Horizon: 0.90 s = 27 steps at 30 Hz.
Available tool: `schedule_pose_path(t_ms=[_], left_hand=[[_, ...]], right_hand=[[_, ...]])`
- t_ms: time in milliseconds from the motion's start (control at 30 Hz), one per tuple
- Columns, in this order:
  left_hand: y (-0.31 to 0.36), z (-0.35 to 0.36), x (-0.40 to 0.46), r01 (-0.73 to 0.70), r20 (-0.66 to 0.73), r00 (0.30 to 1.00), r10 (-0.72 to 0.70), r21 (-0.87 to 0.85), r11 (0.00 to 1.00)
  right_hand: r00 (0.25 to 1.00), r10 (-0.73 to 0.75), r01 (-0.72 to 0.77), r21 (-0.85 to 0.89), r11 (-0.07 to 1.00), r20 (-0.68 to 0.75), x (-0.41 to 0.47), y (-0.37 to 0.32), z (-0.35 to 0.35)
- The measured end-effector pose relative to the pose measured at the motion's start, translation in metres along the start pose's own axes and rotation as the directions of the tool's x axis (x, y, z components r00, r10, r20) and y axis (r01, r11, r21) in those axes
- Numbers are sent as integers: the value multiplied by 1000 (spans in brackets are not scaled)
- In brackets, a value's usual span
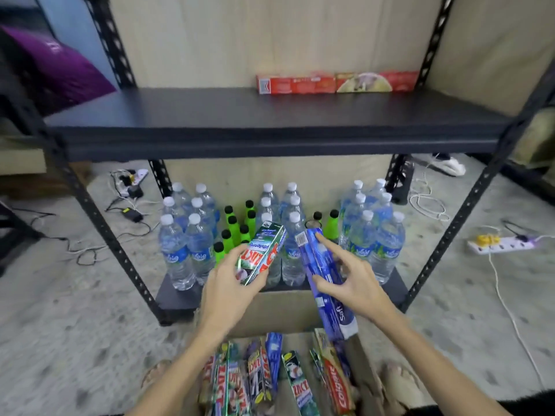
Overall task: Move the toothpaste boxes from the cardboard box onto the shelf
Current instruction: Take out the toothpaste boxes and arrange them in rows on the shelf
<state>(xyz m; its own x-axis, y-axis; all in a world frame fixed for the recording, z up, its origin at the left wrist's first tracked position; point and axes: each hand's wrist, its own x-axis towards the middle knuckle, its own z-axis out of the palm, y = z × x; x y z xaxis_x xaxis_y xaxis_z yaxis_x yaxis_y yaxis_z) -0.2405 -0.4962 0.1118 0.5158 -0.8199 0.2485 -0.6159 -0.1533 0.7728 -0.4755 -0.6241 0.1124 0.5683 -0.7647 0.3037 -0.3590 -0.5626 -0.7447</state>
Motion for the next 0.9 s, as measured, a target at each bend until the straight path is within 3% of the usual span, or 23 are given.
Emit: schedule_pose_path(t_ms=[267, 467, 633, 800, 900], left_hand=[[113, -72, 62, -248, -57, 968, 244, -85, 965], [164, -105, 117, -348, -109, 934, 339, -78, 934], [189, -117, 182, -383, -56, 923, 382, -8, 924], [193, -106, 252, -357, 110, 934, 340, 286, 889], [188, -92, 280, -341, 135, 940, 313, 331, 880]], right_hand=[[987, -154, 148, -93, 985, -52, 63, -98, -111], [970, -239, 226, -199, 954, -44, 114, -132, -180], [946, -325, 290, -406, 867, -19, 163, -140, -224], [967, -206, 253, -556, 792, 148, 216, -126, -245], [974, -124, 217, -643, 735, 188, 243, -105, -243]])
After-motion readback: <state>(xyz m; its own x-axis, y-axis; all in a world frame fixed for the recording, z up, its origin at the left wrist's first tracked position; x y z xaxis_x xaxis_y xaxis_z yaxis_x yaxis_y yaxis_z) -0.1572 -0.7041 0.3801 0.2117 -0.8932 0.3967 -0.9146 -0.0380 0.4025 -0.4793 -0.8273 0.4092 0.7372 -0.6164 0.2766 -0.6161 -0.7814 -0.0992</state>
